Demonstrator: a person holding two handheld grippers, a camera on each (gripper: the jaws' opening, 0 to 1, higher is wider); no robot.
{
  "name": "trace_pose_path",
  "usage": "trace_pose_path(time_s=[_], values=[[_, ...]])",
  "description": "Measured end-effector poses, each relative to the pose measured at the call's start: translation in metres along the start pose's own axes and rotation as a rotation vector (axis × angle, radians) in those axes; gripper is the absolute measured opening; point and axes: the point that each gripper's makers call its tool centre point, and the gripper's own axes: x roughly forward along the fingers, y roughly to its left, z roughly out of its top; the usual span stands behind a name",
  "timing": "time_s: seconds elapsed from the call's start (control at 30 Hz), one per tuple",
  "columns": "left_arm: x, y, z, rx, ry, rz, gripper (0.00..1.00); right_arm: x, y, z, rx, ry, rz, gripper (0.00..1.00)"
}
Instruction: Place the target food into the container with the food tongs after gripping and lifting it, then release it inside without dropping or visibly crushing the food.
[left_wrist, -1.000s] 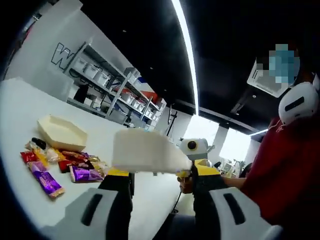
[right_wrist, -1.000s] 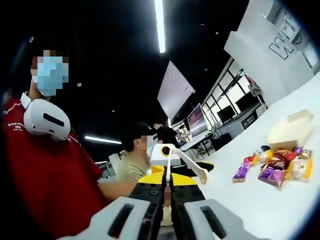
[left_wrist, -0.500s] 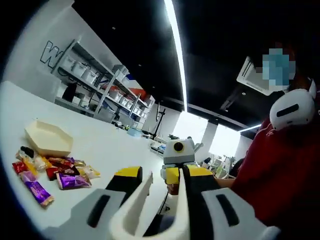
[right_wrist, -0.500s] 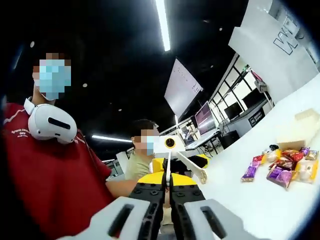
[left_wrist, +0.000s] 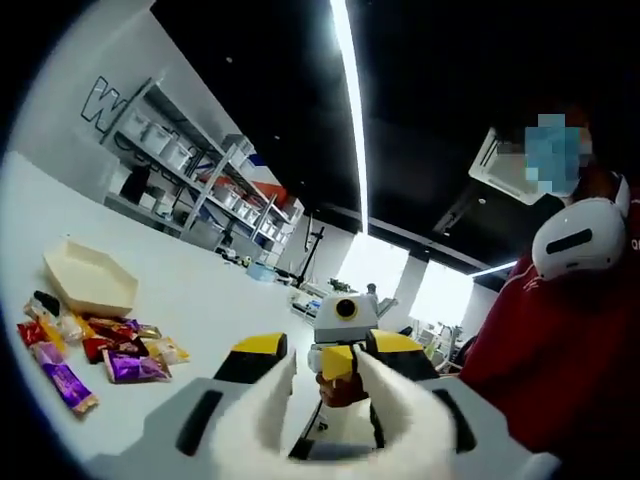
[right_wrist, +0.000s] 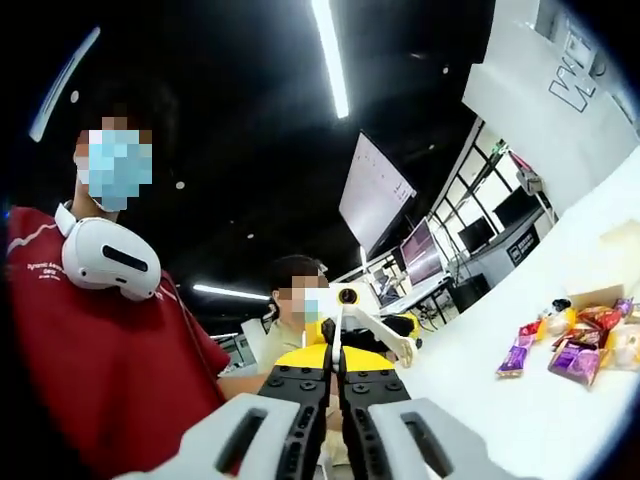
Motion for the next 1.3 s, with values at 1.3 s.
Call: trace_pose_path(time_s=[1.3], values=[[-0.026, 0.065, 0.006, 0.144, 0.044, 0.376, 0.25, -0.088, -0.108, 0.023, -0.025, -0.102, -0.65, 0.08]])
